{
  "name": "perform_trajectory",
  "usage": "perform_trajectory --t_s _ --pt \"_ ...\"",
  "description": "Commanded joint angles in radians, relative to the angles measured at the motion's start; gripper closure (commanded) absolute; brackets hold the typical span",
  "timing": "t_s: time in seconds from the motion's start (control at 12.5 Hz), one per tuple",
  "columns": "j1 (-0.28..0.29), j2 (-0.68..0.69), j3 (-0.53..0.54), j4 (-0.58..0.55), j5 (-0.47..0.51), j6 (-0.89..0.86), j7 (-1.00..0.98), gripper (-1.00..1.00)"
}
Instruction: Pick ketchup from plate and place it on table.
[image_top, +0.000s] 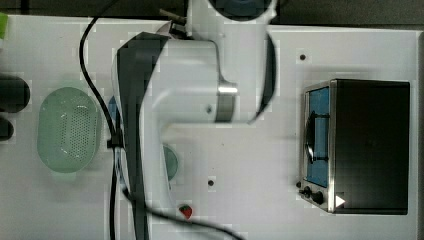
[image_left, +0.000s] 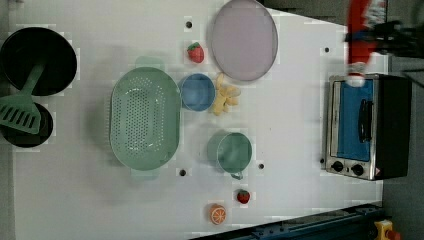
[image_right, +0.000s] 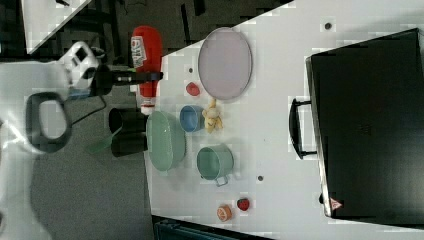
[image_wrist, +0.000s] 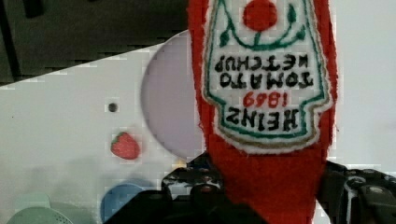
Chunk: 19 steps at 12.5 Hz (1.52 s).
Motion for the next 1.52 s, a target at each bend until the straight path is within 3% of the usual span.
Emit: perform_trajectory --t_s 0.08,0.8,1.28,1.52 --pt "-0.057 -0.026 -0.054 -0.086 -0.004 -0.084 0.044 -0.16" --pt "-0.047 -0.241 -0.050 -0.518 -0.007 0.116 0.183 -0.16" --pt "-0.047 -0.225 -0.028 -0.795 -0.126 0.399 0.248 -0.16" --pt "-0.047 -0.150 -0.020 -0.834 -0.125 0.467 0.264 -0.16"
